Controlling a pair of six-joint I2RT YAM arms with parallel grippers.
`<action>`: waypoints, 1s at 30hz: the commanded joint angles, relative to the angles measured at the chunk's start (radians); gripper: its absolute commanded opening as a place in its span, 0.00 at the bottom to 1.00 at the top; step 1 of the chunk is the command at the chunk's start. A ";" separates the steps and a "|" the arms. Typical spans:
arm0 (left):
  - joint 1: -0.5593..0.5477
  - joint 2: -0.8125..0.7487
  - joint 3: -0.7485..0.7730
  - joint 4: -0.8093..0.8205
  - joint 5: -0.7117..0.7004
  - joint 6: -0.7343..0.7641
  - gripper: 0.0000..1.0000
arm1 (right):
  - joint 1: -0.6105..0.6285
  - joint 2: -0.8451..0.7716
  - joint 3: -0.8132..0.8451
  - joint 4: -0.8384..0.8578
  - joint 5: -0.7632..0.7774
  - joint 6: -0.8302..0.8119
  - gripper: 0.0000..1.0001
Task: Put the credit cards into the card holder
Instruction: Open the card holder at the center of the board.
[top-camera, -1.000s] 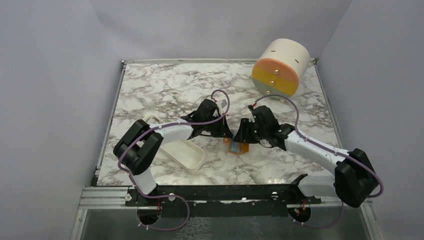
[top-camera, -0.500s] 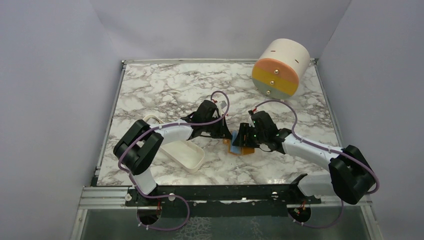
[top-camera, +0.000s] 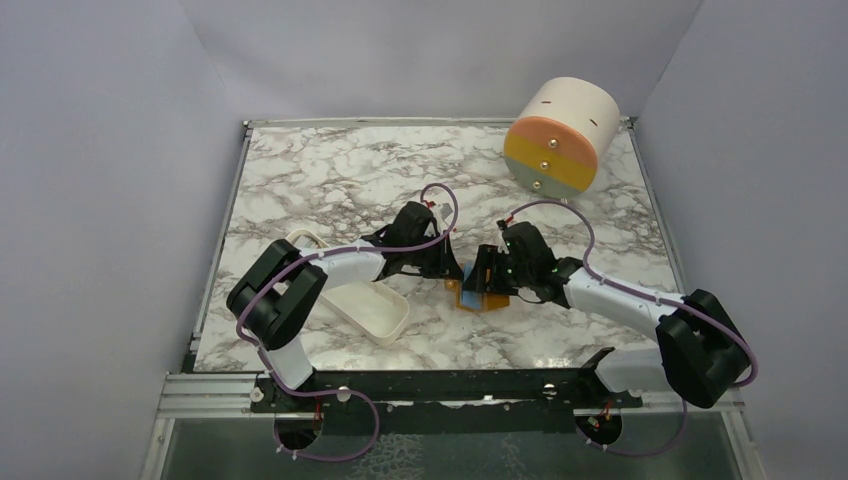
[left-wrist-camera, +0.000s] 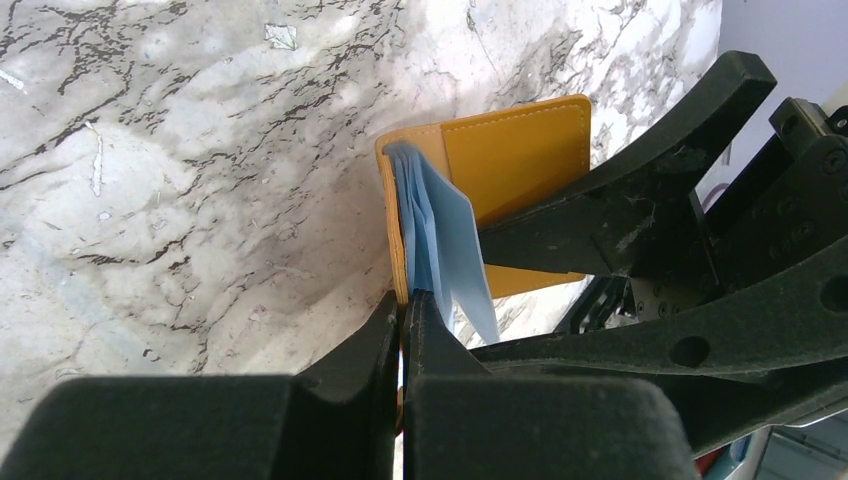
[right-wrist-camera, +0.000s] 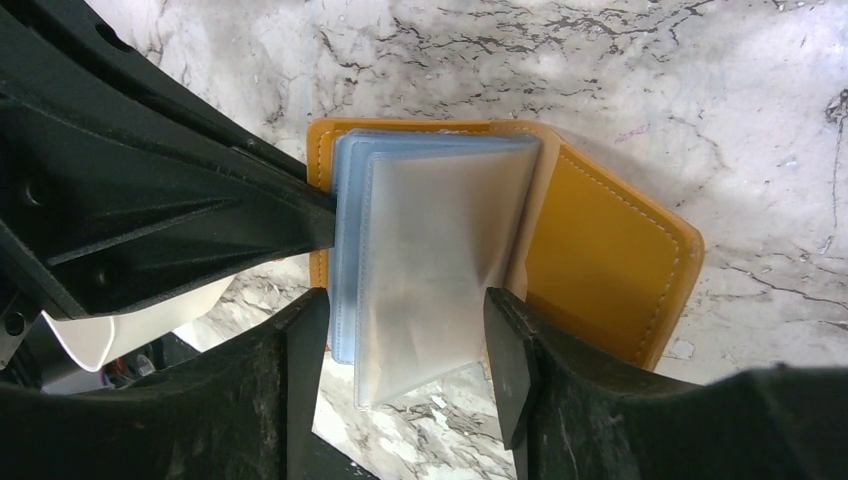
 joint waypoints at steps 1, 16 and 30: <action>-0.004 -0.025 -0.011 0.026 -0.020 0.001 0.00 | 0.005 0.001 -0.015 0.024 0.017 0.004 0.55; -0.004 -0.048 -0.025 0.048 0.004 0.000 0.28 | 0.005 0.048 -0.035 0.011 0.095 -0.007 0.33; -0.004 -0.010 -0.037 0.092 0.014 0.018 0.40 | 0.005 0.048 -0.047 0.025 0.097 -0.009 0.29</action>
